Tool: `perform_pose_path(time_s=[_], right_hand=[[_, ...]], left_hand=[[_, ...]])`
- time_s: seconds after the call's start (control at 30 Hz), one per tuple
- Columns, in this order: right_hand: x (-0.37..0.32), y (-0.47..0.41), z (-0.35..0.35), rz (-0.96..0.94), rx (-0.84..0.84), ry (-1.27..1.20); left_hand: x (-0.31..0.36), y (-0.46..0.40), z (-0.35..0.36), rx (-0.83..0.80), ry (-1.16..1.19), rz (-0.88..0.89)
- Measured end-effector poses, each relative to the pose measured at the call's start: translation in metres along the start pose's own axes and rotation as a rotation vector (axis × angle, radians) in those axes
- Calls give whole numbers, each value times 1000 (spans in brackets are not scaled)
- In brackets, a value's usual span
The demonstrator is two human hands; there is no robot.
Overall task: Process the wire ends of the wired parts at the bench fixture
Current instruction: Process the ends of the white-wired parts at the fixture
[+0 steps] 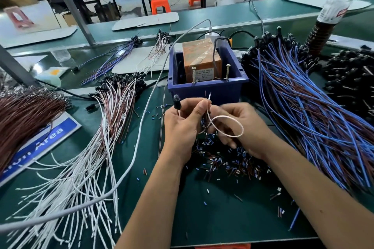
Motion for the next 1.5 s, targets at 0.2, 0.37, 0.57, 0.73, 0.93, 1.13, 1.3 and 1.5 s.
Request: perform_pose_path(time_s=[0.2, 0.37, 0.57, 0.73, 0.93, 1.13, 1.3, 1.5], right_hand=[[-2, 2, 1, -39, -25, -34], [-5, 4, -9, -231, 248, 65], [-6, 4, -13, -252, 279, 76], [-4, 2, -17, -200, 202, 25], [-3, 1, -17, -194, 117, -28], [-6, 1, -15, -190, 113, -29], [-6, 2, -15, -181, 115, -24], [-6, 1, -15, -179, 121, -7]], left_hand=[[4, 2, 5, 13, -52, 66], [8, 2, 2, 264, -207, 237], [23, -9, 6, 482, -362, 245], [33, -21, 14, 564, -435, 97], [37, -18, 21, 563, -446, 24], [43, -18, 23, 518, -444, 36], [44, -17, 21, 525, -427, 36], [45, -18, 21, 537, -423, 29]])
Point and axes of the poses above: each hand's wrist, its own y-axis away from the middle knuckle, its own z-axis out of the palm, x = y × z, the point moved 1 cm from there along -y, towards the middle knuckle, and after that the axes turned 11 degrees about -x, right-handed, at the moved point
